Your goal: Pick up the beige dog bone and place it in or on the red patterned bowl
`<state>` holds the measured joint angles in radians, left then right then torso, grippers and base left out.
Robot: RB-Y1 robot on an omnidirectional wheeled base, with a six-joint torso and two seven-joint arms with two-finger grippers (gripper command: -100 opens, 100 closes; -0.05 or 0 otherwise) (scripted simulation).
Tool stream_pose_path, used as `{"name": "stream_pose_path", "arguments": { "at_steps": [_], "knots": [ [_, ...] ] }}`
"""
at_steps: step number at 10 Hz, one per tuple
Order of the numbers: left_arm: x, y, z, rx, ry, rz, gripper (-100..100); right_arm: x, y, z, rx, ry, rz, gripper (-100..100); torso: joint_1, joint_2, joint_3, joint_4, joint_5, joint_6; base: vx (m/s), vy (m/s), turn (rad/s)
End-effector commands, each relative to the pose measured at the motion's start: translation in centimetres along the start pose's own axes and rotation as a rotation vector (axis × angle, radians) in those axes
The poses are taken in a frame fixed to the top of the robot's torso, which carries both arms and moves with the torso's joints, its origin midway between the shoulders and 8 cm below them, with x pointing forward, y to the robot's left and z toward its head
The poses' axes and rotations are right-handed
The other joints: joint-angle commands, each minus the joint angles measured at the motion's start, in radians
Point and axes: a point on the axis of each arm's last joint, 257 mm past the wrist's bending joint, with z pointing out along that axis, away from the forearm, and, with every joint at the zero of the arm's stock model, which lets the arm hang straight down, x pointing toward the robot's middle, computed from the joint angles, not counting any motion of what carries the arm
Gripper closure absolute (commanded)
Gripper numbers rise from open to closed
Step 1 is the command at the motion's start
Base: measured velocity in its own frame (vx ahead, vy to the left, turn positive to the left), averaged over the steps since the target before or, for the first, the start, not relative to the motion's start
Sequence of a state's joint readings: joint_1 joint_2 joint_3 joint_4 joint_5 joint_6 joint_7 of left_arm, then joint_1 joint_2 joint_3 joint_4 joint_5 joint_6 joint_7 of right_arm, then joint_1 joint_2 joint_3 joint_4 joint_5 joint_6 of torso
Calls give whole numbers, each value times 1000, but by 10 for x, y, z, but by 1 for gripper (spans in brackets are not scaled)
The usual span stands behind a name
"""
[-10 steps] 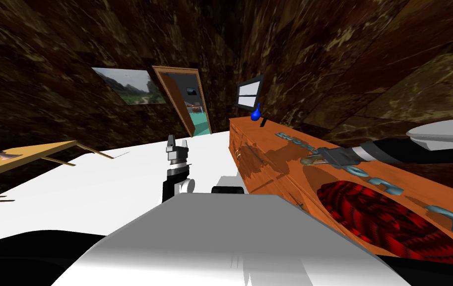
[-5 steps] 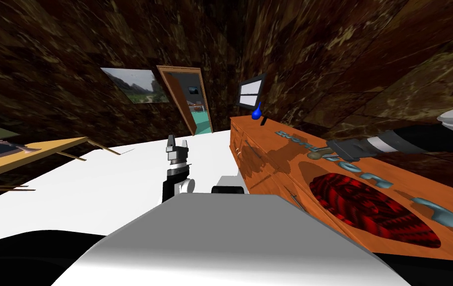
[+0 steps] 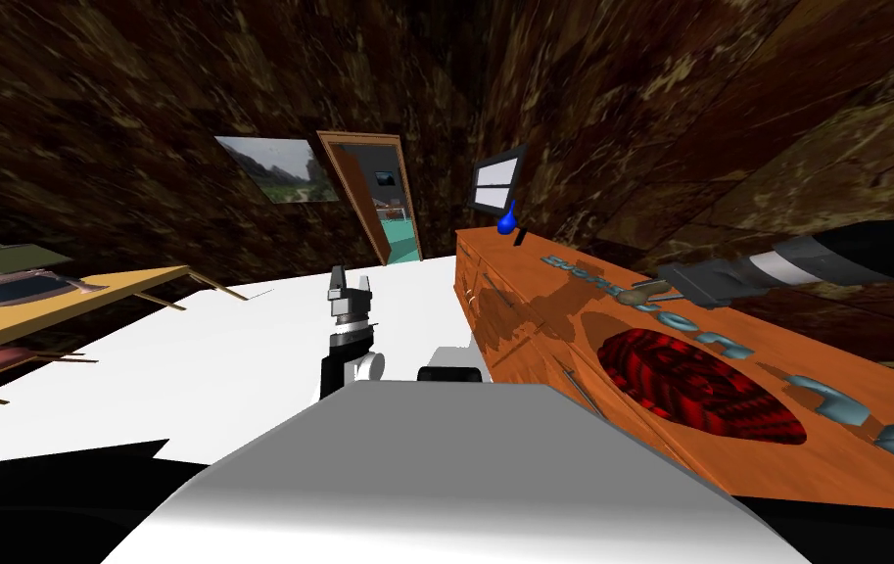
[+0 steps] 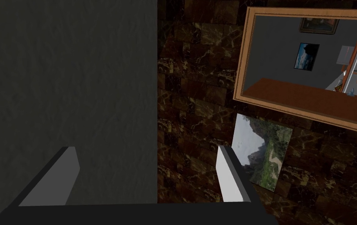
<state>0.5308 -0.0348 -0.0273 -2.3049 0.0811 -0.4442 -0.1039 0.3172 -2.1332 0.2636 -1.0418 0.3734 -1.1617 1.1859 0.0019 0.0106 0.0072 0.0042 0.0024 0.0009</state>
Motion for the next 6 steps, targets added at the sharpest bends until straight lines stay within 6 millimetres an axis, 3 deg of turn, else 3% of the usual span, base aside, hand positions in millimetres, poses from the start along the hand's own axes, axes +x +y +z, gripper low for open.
{"name": "stream_pose_path", "arguments": {
  "at_steps": [1, 4, 6],
  "knots": [
    [0, 0, 0, 0, 0, 0, 0, 0, -12, -14, 4, 5, -29, 100, 0, 0, 0, 0, 0, 0, -163, -34, 47],
    [0, 0, 0, 0, 0, 0, 0, -11, -36, -31, 15, -13, -79, 100, 1, 3, 2, 1, 0, 0, -132, -39, -16],
    [0, 0, 0, 0, 0, 0, 0, -19, -41, -32, 21, -31, -87, 100, -1, 0, 1, 1, 0, 1, -50, -28, -64]
  ]
}}
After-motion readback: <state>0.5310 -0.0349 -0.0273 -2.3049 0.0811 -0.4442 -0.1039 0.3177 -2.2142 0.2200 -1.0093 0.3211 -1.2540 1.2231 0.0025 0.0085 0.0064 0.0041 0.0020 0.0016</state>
